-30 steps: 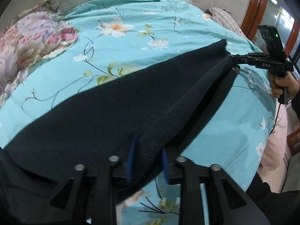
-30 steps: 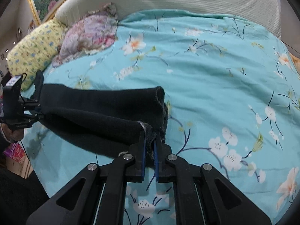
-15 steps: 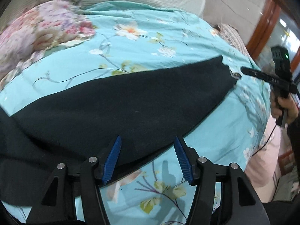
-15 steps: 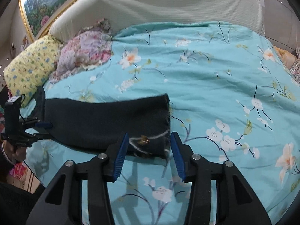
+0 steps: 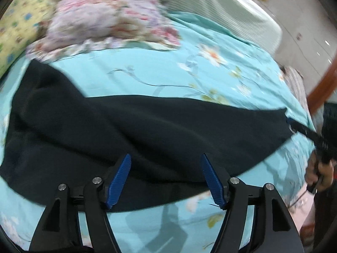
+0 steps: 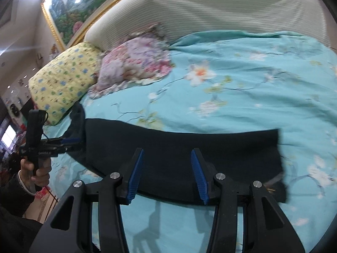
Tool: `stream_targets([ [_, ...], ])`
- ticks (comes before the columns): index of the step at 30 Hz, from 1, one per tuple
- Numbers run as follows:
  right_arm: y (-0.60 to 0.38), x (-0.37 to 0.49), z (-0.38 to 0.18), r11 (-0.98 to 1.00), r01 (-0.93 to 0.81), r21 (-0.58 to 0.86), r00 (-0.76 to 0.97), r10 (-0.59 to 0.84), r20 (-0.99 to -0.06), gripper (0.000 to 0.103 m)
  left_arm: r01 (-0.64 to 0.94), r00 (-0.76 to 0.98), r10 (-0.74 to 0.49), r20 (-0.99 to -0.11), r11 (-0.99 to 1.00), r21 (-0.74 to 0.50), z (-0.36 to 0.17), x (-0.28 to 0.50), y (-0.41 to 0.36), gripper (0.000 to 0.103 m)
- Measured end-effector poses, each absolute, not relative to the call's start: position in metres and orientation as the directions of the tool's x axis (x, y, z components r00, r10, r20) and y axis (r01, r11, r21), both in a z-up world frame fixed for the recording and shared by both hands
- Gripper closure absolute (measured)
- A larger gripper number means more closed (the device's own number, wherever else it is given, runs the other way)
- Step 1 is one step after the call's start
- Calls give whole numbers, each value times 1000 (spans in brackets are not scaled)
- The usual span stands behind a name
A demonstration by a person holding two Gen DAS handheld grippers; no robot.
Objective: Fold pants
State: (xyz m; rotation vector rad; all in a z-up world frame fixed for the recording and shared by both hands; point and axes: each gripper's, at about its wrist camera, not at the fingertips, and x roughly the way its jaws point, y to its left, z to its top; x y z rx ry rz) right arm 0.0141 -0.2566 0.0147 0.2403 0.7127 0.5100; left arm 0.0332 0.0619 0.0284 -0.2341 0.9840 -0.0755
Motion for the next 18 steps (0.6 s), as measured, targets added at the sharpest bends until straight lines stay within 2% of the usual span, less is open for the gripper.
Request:
stream_targets([
  [8,-193,31,11,787,-460,411,561,616,-553,55,-275,513,-45,-857,938,-213,34,47,122,29],
  [18,-104,35,18,667,-606,433,439,735,-517,55,-399,446,54,-893,906,-145,50,82,152,28],
])
